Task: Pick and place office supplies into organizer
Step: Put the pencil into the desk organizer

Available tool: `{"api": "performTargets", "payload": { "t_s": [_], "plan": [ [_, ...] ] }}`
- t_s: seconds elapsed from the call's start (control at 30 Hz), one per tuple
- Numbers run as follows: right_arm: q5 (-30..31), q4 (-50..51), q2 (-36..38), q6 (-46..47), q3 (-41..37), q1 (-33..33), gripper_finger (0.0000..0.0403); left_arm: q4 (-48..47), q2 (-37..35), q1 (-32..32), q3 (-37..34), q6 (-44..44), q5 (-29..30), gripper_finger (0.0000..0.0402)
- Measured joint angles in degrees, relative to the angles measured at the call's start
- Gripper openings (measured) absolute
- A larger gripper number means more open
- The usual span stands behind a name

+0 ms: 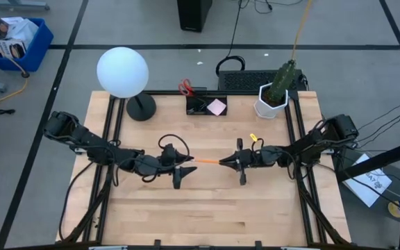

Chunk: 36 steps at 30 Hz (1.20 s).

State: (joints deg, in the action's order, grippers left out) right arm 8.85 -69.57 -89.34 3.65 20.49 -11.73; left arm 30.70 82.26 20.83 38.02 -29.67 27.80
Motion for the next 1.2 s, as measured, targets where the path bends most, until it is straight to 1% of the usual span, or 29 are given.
{"api": "performTargets", "payload": {
  "t_s": [0.17, 0.27, 0.53, 0.63, 0.77, 0.97, 1.07, 1.2],
  "plan": [
    [-0.2, 0.0, 0.0, -1.4, 1.7, 0.9, 0.0012, 0.8, 0.0, -0.3, 0.0, -0.4, 0.7, 0.0230],
    [-1.5, 0.0, 0.0, -2.0, 3.1, 1.2, 0.0012, 1.0, 0.0, -0.3, 0.0, -0.4, 1.1, 0.0230],
    [-1.5, 4.7, 0.0, -3.9, 7.5, 1.7, 0.0011, 2.0, 0.0, -0.3, 0.0, 0.6, 7.7, 0.0230],
    [-1.5, 6.1, 0.0, -4.4, 8.6, 2.5, 0.0011, 4.4, 0.0, -0.3, 0.0, 3.2, 8.4, 0.0230],
    [-1.6, 5.9, 0.0, -4.8, 9.2, 3.4, 0.0011, 6.1, 0.0, -1.0, 0.0, 3.8, 8.3, 0.0230],
    [-3.1, 5.3, 0.0, -4.8, 9.2, 4.3, 0.0011, 5.9, 0.0, -2.8, 0.0, 4.0, 8.3, 0.0229],
    [-3.1, 4.2, 0.0, -5.2, 9.2, 4.3, 0.0011, 5.8, 0.0, -3.6, 0.0, 4.0, 7.5, 0.0215],
    [-2.9, 3.9, 0.0, -5.9, 9.2, 4.3, 0.0011, 5.3, 0.0, -4.2, 0.0, 3.9, 6.8, 0.0166]
  ]
}}
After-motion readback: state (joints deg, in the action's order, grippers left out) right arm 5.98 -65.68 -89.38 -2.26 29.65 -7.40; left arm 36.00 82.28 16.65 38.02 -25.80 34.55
